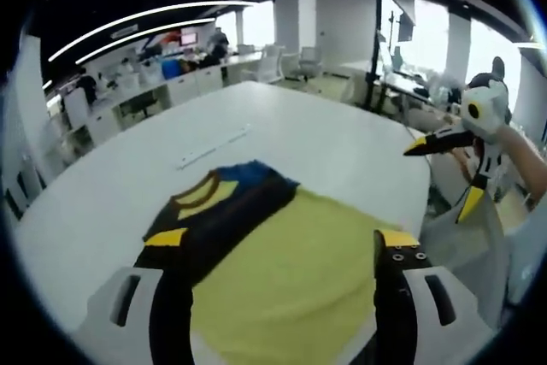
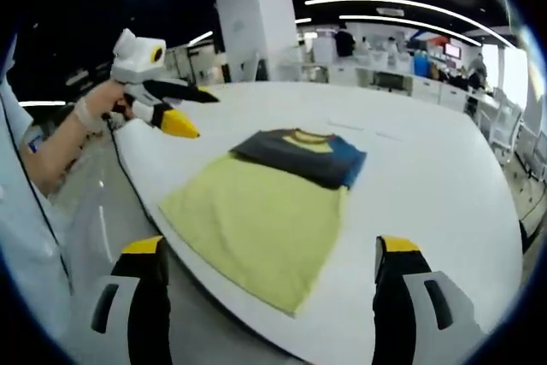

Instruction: Fold the garment on the visible template until the final outline fits inside the template.

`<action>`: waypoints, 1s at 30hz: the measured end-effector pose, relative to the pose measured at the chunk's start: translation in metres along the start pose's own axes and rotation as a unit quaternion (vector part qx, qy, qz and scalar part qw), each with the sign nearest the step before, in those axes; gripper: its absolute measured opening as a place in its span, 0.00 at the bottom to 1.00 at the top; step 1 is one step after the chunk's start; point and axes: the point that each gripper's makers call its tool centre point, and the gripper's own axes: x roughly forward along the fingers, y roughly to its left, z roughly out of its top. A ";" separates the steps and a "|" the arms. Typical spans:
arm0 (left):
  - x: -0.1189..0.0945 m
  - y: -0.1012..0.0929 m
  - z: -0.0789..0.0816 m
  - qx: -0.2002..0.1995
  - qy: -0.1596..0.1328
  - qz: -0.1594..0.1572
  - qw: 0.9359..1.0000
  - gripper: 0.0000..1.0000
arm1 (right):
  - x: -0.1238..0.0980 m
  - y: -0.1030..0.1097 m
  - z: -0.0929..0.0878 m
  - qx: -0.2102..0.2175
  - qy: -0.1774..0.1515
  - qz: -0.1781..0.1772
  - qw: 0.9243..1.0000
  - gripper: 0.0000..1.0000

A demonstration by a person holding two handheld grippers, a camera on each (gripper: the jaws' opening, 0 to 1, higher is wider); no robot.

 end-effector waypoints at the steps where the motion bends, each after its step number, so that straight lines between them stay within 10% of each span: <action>1: -0.001 -0.001 -0.002 0.000 0.003 0.000 1.000 0.85 | 0.000 0.000 0.000 0.000 0.000 0.000 1.000 1.00; 30: -0.038 0.003 -0.033 -0.018 0.006 0.022 1.000 0.89 | -0.001 0.004 -0.008 -0.005 0.010 -0.008 1.000 1.00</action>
